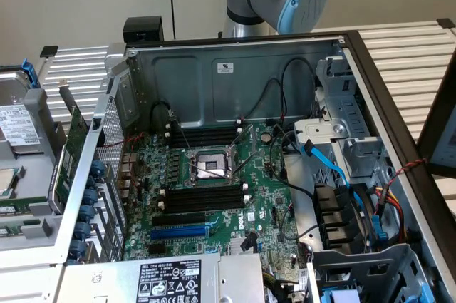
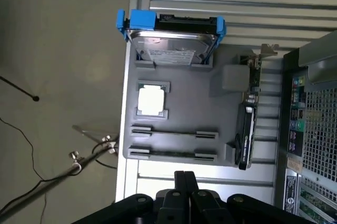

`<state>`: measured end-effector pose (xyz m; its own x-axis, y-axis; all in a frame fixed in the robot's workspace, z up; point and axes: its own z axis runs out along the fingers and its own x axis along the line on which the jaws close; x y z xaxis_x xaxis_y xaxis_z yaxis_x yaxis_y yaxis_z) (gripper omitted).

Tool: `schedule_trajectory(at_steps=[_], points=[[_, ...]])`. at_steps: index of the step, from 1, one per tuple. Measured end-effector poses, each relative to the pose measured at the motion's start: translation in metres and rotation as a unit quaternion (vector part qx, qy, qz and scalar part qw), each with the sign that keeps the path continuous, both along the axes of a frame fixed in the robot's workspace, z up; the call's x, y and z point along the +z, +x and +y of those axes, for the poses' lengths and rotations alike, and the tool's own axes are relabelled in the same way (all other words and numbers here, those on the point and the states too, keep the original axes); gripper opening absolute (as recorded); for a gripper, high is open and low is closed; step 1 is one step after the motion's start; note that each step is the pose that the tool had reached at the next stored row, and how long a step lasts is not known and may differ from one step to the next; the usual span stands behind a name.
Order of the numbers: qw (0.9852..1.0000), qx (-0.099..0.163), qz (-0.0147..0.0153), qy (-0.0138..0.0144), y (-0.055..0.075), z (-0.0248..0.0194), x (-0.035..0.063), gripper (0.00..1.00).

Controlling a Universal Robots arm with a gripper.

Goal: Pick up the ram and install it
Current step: 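Pick up the ram and move it above insertion slot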

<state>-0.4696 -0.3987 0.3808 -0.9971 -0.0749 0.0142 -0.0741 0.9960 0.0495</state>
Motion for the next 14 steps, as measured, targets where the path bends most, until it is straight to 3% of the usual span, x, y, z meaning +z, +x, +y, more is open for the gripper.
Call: schedule_trajectory(at_steps=[3,7,11,14], points=[[0.9996,0.028,0.0000,0.0000,0.0000,0.0000,-0.0012,0.11],[0.9980,0.064,-0.0001,0.0001,0.0000,0.0000,-0.0028,0.11],[0.9950,0.100,-0.0001,0.0001,0.0000,0.0000,-0.0041,0.11],[0.9918,0.128,-0.0001,0.0001,0.0000,0.0000,-0.0051,0.11]])
